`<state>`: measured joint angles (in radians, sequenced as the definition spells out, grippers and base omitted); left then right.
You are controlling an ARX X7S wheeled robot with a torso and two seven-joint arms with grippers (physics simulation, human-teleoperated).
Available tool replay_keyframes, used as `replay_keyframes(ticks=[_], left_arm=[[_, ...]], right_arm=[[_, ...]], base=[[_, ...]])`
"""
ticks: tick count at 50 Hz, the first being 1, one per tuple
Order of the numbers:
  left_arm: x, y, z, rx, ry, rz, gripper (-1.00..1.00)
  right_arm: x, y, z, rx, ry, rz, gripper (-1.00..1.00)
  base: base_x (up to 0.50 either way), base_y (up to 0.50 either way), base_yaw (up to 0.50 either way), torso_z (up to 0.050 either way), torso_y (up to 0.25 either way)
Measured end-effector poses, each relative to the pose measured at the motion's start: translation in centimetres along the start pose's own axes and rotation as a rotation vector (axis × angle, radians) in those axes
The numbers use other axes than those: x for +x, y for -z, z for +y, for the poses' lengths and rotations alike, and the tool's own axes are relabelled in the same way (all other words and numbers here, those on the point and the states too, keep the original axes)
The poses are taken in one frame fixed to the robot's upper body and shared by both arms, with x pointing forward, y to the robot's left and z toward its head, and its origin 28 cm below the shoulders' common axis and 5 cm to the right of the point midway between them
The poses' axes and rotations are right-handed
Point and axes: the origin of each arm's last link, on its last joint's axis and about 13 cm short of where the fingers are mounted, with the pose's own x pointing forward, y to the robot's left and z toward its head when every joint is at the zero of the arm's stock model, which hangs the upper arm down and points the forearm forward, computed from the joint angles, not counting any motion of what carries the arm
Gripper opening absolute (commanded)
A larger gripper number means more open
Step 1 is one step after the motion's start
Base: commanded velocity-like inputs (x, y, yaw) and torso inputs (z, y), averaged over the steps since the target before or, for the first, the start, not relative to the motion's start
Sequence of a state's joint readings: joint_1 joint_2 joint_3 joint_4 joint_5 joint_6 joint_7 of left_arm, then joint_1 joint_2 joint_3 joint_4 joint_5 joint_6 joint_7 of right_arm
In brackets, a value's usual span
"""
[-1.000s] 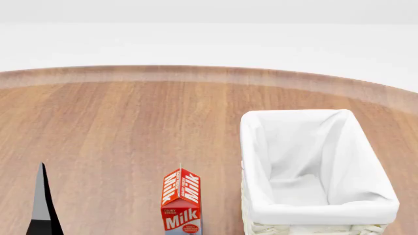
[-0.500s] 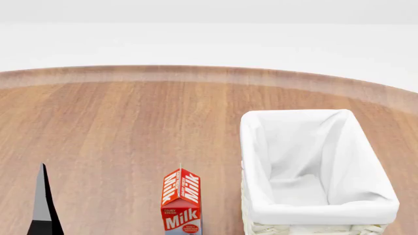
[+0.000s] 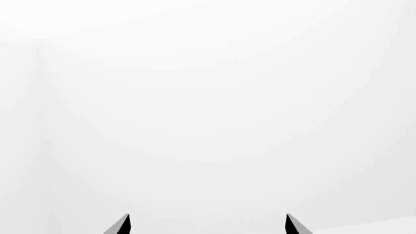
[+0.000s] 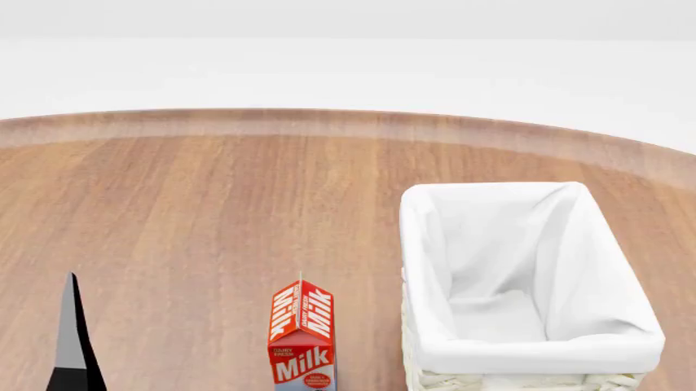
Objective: Pick up the alphabet soup and the tomato sauce, and put them in the basket.
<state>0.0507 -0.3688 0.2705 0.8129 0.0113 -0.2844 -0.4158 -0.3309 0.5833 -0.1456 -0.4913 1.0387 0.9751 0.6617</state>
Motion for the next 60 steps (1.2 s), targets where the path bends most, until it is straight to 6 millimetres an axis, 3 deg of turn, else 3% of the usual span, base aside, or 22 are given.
replay_keyframes(ticks=[3,4,27,60], left_arm=[[0.0,0.0,0.0,0.000,0.000,0.000,1.00],[0.0,0.0,0.0,0.000,0.000,0.000,1.00],[0.0,0.1,0.0,-0.001,-0.001,0.000,1.00],[0.0,0.1,0.1,-0.002,-0.004,-0.003,1.00]], right_arm=[[0.0,0.1,0.0,0.002,-0.001,0.000,1.00],[0.0,0.1,0.0,0.003,-0.001,0.000,-1.00],[-0.7,-0.6,0.2,0.016,-0.001,-0.037,-1.00],[-7.0,-7.5,0.5,-0.010,-0.031,-0.359,-1.00]], base=[[0.00,0.00,0.00,0.000,0.000],[0.00,0.00,0.00,0.000,0.000],[0.00,0.00,0.00,0.000,0.000],[0.00,0.00,0.00,0.000,0.000]])
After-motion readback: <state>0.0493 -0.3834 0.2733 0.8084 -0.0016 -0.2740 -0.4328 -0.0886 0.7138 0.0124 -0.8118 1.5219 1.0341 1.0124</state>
